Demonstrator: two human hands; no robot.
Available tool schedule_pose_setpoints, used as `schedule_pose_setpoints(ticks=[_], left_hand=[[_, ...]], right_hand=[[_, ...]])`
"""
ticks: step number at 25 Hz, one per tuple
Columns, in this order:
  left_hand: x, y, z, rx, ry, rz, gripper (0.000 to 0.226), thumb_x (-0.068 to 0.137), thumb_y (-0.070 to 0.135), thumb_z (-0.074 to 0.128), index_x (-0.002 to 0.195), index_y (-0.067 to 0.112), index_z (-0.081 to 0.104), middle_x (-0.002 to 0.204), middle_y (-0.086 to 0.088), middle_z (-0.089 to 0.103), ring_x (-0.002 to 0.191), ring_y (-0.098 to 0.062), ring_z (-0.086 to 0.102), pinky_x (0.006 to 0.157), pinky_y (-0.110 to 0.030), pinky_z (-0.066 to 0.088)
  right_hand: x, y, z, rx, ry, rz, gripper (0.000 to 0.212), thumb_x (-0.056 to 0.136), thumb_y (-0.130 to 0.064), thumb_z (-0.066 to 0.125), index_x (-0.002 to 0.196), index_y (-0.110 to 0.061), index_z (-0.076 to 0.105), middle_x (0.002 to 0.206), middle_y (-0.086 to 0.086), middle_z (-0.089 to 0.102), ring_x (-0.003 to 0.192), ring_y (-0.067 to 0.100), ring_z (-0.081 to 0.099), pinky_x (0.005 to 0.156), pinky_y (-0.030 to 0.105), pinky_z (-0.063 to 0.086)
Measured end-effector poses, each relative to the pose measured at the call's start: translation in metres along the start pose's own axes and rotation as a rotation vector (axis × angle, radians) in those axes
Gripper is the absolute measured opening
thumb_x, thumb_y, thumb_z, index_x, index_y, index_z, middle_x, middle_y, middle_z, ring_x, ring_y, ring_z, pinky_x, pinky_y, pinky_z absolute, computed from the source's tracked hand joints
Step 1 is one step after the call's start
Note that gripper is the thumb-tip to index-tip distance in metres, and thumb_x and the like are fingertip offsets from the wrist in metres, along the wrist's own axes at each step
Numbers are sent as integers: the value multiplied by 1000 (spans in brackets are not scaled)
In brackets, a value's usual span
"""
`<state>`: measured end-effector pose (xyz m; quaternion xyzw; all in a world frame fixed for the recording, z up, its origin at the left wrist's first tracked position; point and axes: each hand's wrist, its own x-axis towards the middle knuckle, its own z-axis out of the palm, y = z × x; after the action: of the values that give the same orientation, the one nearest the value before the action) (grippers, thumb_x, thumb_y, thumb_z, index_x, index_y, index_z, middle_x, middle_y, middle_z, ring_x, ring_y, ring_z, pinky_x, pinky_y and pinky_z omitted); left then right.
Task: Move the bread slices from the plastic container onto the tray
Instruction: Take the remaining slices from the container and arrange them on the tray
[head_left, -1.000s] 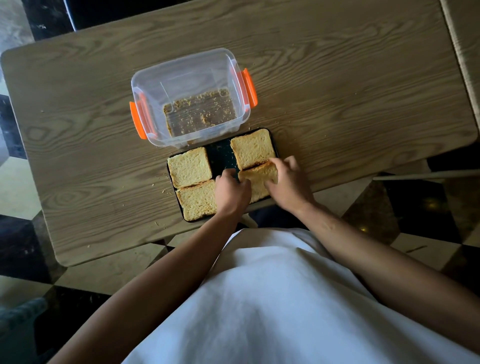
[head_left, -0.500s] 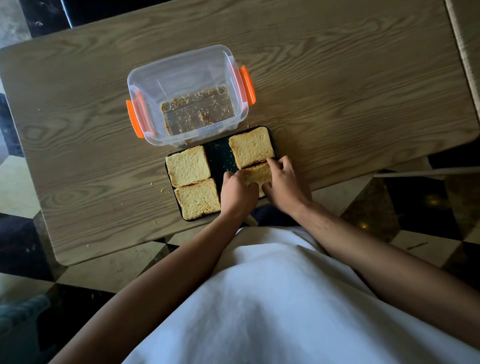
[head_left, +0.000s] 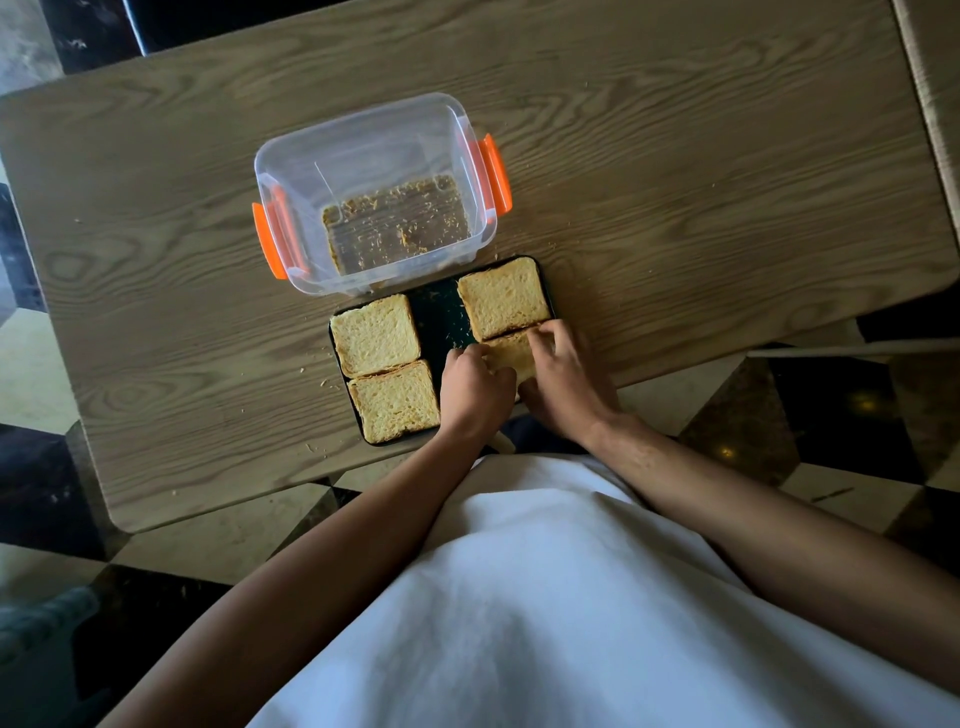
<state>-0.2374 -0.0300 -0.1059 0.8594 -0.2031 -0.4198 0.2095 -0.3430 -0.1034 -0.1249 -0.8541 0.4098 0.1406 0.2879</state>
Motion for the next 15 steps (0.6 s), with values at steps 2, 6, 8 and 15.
schedule_pose_setpoints(ticks=[2,6,8,15], left_hand=[[0,0,-1,-20,17,-3,43,84,16,60,126,6,61,121,-13,58,102,-28,59,80,-24,39],[4,-2,-2,-103,34,-62,43,83,19,59,125,8,59,118,-13,62,101,-27,61,82,-29,47],[8,-1,-1,-122,23,-99,40,82,22,59,119,9,62,112,-12,66,98,-26,62,79,-31,48],[6,-4,-5,-118,36,-75,35,84,17,60,118,10,62,112,-11,67,100,-26,63,84,-35,52]], right_hand=[[2,-1,-2,36,31,45,51,89,-7,57,139,-6,43,142,15,40,126,32,44,98,44,46],[4,-5,-7,-29,27,-48,63,81,1,63,141,1,42,144,20,39,128,36,43,100,45,45],[5,-4,-6,-36,7,-51,67,79,1,65,142,2,40,145,21,37,130,37,41,102,45,45],[9,-10,-2,17,32,-66,64,80,5,62,141,1,43,148,23,36,135,39,38,106,47,41]])
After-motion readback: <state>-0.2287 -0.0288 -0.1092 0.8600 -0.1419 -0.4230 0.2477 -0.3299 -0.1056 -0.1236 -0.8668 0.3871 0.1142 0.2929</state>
